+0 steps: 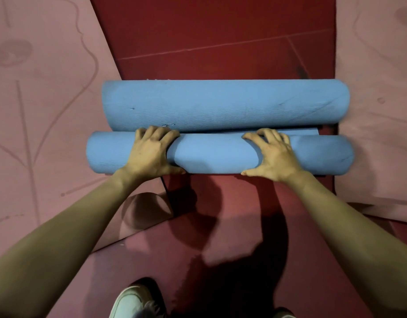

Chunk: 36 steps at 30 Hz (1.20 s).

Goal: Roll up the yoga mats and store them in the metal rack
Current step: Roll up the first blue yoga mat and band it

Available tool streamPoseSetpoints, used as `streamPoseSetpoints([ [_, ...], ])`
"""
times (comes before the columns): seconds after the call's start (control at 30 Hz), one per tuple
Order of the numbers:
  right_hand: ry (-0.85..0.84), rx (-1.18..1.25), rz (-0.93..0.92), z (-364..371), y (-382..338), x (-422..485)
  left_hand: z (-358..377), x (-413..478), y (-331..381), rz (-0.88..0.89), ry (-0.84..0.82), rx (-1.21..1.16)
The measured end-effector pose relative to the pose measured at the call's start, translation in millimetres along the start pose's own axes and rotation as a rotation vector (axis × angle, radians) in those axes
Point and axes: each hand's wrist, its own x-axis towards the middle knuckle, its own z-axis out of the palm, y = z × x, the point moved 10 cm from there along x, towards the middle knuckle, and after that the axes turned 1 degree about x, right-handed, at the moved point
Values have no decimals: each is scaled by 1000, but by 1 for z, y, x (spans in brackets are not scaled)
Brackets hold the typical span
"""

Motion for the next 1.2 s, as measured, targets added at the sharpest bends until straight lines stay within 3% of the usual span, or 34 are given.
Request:
streamPoseSetpoints([
  [0.33,-12,36,-34,6,-10,-61,4,-51,23,12,2,-63],
  [0.47,-94,219,143,1,-2,-38,9,-46,18,-28,-46,-127],
  [0.67,-260,338,172,26,-21,17,8,-46,15,-36,-72,-141],
  [0.83,-203,399,166,18,-20,32,8,-16,-3,-123,-182,-253],
  [1.0,106,220,66,-5,-2,4,-17,-6,-30,-345,215,-317],
  [1.07,176,186,54,-5,8,-11,-12,-3,-26,-367,252,-311],
  [1.2,115,136,44,6,12,-13,-11,5,-22,-251,266,-330],
])
